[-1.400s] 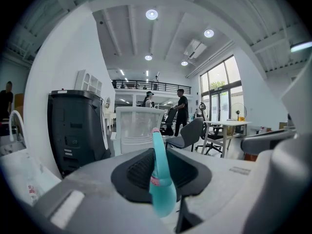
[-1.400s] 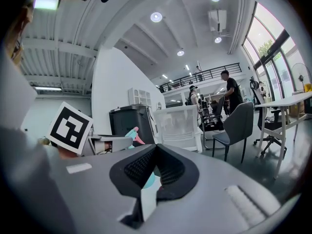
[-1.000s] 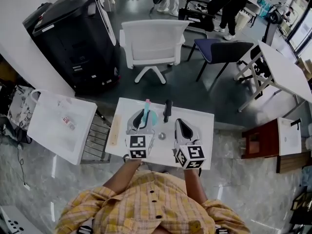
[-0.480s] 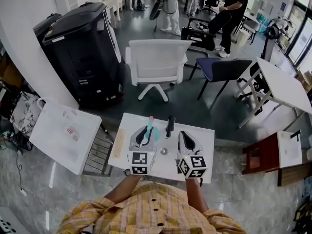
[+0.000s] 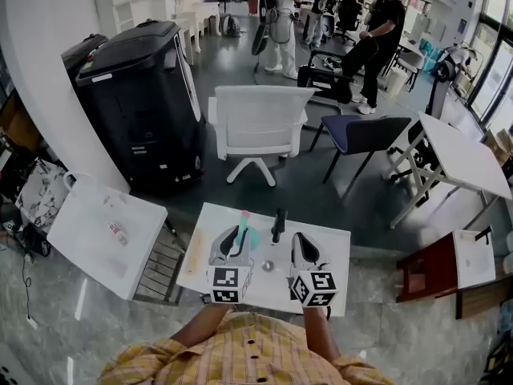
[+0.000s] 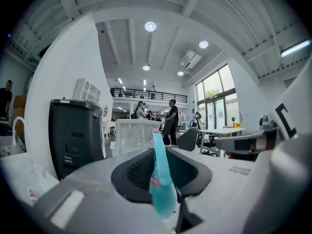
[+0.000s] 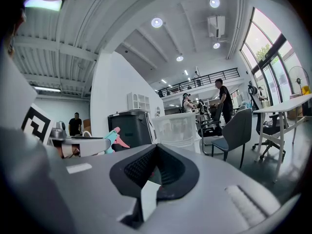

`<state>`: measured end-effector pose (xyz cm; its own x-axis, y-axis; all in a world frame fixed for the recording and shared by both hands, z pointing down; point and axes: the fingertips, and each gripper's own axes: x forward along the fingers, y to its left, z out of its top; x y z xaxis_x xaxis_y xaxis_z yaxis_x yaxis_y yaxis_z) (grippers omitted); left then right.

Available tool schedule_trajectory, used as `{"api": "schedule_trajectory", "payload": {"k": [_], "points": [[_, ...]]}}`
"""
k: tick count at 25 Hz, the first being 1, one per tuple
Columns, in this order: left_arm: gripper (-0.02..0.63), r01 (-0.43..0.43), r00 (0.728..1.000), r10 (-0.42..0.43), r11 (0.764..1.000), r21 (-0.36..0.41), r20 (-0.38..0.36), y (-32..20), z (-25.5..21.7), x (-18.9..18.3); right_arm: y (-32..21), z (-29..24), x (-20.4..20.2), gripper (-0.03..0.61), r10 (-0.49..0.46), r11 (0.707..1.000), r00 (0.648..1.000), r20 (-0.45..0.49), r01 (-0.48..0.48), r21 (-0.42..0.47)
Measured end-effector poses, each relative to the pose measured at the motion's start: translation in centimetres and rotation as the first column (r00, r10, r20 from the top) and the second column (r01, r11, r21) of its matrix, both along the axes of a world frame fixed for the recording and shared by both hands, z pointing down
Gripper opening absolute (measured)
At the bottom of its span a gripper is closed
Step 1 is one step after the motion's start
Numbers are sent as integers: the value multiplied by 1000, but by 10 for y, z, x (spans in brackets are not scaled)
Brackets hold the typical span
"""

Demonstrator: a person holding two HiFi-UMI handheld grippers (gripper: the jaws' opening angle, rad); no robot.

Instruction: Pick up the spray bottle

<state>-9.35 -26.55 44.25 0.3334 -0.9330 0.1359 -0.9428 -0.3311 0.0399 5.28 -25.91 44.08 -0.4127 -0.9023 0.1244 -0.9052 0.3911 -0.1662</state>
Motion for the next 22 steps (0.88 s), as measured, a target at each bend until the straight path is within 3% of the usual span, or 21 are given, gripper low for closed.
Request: {"api": "schedule_trajectory", "payload": {"k": [22], "points": [[78, 4, 1000, -4, 1000, 13, 8, 0, 1, 1, -6, -4, 4, 0, 10, 1000, 1000, 7, -10, 30]]}}
